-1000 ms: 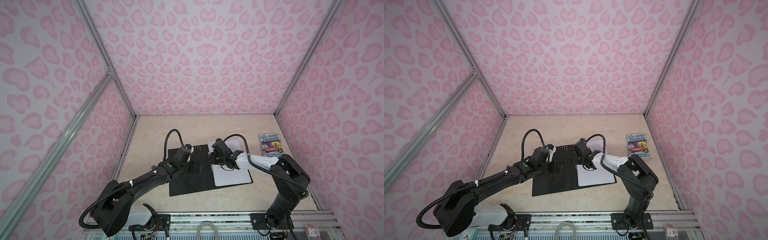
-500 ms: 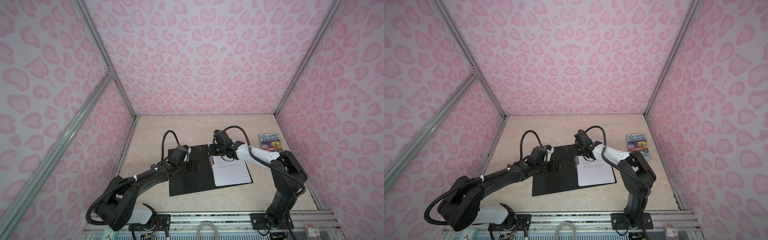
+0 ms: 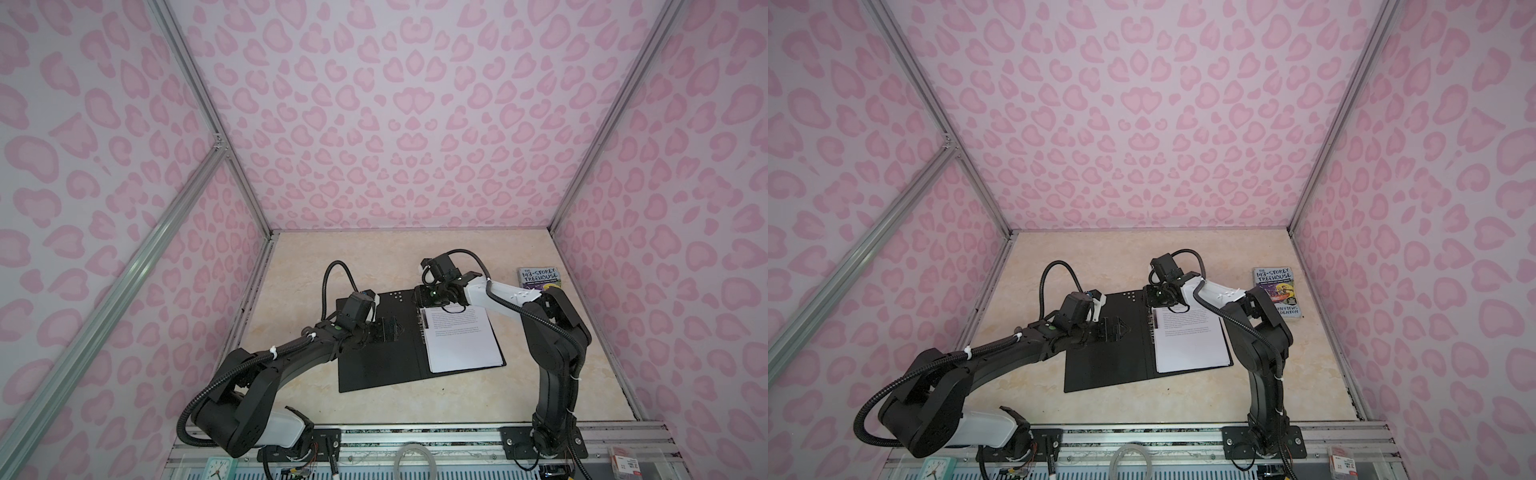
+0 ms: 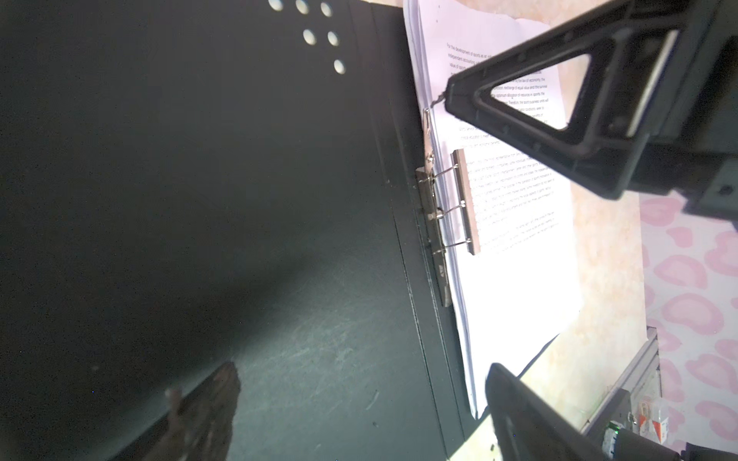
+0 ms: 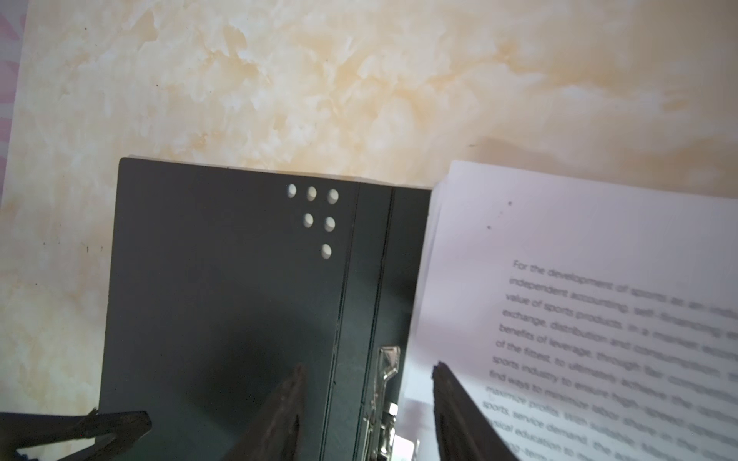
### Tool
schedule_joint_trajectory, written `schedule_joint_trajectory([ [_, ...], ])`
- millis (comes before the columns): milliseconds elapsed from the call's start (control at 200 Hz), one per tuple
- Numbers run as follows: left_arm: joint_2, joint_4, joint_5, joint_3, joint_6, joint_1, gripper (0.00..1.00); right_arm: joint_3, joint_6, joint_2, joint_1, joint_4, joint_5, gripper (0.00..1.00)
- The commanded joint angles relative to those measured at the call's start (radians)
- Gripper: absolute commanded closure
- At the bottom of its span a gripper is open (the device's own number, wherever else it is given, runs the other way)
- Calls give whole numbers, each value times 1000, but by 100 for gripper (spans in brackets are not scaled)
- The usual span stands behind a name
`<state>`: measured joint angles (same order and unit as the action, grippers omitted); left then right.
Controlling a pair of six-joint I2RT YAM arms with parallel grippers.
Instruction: Put the files into the folder
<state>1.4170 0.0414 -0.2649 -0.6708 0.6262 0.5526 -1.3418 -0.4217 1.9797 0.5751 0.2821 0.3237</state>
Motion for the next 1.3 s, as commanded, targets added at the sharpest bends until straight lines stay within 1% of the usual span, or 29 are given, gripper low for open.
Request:
schedule_joint_trajectory([
  [0, 10, -20, 0, -3, -5, 0, 3, -8, 21, 25, 3, 7, 43, 48],
  [515, 15, -15, 6, -7, -10, -1, 3, -49, 20, 87, 3, 46, 69, 48],
  [685, 22, -13, 9, -10, -10, -1, 3, -64, 30, 96, 8, 49, 107, 48],
  [930, 53, -18, -17, -16, 0, 0, 2, -95, 56, 97, 21, 69, 133, 49],
  [1295, 61, -10, -5, -21, -2, -1, 3, -99, 90, 65, 34, 86, 163, 52],
])
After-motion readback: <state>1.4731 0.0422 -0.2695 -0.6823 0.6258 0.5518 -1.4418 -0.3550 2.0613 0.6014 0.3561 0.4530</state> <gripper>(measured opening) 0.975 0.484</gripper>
